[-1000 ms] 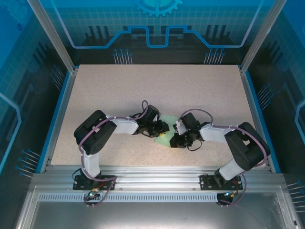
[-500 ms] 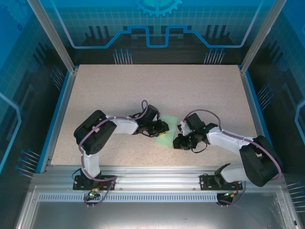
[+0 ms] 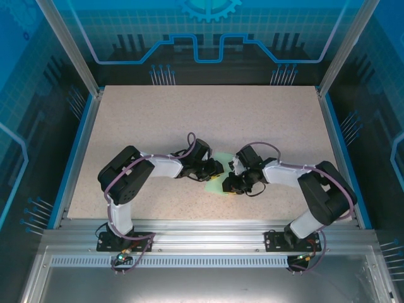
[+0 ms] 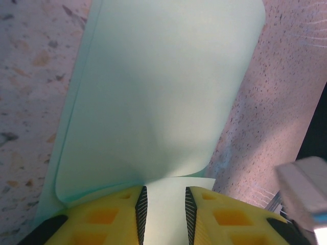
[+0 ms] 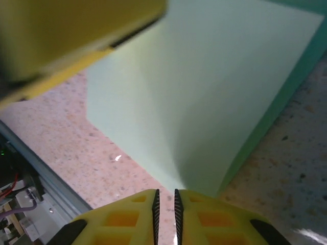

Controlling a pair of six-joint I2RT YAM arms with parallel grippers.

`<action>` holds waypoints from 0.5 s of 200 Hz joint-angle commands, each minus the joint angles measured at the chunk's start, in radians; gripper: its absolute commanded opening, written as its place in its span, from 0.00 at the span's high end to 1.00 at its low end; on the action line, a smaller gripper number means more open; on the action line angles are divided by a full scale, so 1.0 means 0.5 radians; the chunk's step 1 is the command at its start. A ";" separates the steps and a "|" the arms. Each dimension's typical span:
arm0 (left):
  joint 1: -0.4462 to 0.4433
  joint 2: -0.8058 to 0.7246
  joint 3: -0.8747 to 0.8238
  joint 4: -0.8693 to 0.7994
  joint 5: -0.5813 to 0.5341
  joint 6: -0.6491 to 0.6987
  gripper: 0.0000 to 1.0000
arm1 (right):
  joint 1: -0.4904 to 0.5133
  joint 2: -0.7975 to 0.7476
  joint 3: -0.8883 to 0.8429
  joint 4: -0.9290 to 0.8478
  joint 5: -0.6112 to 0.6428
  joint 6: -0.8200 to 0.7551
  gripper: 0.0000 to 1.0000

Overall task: Fold a paper plane with a square sheet of paper (pick it up from the middle)
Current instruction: Fold the triangle a second time at the center of the table.

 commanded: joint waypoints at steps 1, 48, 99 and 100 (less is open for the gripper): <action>0.019 0.024 -0.028 -0.002 -0.006 0.038 0.69 | 0.009 0.123 -0.115 0.070 -0.021 0.001 0.85; 0.048 0.011 -0.015 -0.047 -0.066 0.115 0.70 | -0.014 0.106 -0.274 0.192 -0.018 0.055 0.90; 0.152 0.018 -0.087 0.055 -0.123 0.191 0.69 | -0.081 0.082 -0.305 0.173 -0.021 0.011 0.91; 0.153 0.018 -0.087 0.059 -0.122 0.194 0.69 | -0.083 0.081 -0.305 0.174 -0.022 0.012 0.91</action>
